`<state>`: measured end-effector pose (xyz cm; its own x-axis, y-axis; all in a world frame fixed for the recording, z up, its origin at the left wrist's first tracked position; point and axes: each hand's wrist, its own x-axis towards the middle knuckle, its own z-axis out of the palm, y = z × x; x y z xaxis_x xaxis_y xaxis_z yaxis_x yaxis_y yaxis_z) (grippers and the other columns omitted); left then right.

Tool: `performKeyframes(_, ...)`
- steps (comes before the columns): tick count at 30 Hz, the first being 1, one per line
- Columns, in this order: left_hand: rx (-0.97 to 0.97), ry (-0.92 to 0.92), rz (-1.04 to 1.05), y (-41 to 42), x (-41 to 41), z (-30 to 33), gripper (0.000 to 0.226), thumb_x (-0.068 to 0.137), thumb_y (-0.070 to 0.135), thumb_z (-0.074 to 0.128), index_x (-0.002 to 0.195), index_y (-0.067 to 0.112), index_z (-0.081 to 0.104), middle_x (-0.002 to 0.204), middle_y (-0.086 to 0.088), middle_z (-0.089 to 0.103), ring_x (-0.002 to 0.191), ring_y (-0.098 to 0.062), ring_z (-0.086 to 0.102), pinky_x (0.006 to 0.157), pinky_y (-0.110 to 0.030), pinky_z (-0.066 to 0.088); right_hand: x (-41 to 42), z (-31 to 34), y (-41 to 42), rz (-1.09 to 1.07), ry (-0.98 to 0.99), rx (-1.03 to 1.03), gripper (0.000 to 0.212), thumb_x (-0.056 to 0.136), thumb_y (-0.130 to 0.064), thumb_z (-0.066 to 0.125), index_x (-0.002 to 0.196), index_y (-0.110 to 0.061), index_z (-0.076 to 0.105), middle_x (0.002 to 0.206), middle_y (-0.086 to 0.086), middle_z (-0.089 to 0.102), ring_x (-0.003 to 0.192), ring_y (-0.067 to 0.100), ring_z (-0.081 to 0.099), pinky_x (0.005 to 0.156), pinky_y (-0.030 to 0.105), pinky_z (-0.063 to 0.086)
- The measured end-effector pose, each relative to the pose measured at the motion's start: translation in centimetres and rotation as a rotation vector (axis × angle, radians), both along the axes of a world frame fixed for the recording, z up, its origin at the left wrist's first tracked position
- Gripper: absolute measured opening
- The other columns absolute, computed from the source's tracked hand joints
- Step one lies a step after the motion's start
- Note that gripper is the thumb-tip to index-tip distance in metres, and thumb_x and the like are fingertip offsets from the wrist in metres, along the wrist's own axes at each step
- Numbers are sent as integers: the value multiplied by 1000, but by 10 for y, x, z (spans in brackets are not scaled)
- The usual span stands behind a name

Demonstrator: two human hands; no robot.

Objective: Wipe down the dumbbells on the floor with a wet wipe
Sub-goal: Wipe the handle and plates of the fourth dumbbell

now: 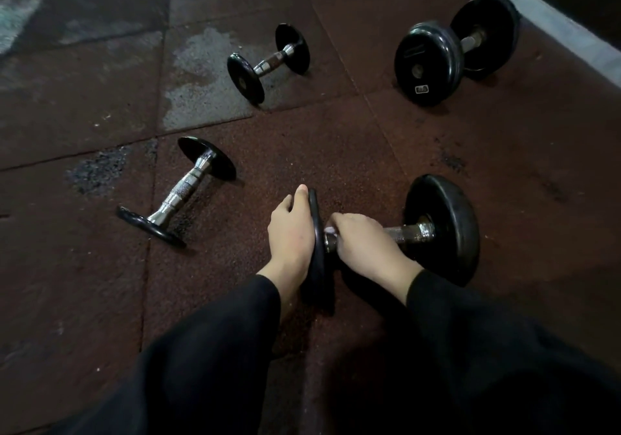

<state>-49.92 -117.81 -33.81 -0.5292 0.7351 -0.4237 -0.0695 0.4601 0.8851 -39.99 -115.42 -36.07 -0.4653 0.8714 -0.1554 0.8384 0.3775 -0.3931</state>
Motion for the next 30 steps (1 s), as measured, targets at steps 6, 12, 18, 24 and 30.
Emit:
performKeyframes(6,-31,5,11,2,1,4,73,73,64,43,110,5,64,119,-14,65,114,-32,59,102,-49,43,30,-34,-31,121,292,261,46,75,6,42,115,-1,63,119,11,65,114,27,59,107,31,36)
performKeyframes(12,-37,38,20,5,0,5,38,93,42,44,74,16,63,80,-1,63,88,-22,60,89,-36,44,26,-56,-58,138,342,249,63,72,11,40,134,3,37,145,13,33,144,9,3,118,23,-2)
performKeyframes(18,-35,58,2,-1,2,0,39,90,47,44,86,16,68,93,-2,68,98,-21,60,96,-36,44,39,-56,-59,231,190,359,51,85,0,33,136,-1,36,146,7,37,145,11,-3,119,28,0)
performKeyframes(24,-51,49,-5,-2,2,1,65,81,58,43,121,10,60,128,-10,61,120,-28,55,106,-46,40,45,-44,-52,68,220,494,43,93,-3,26,124,0,56,127,13,60,124,24,51,112,31,24)
performKeyframes(30,-58,77,1,-2,1,-1,65,83,57,43,121,8,60,127,-13,61,120,-31,55,106,-48,39,7,-2,-12,-27,103,89,28,86,0,42,104,-5,62,108,11,60,108,26,51,89,31,35)
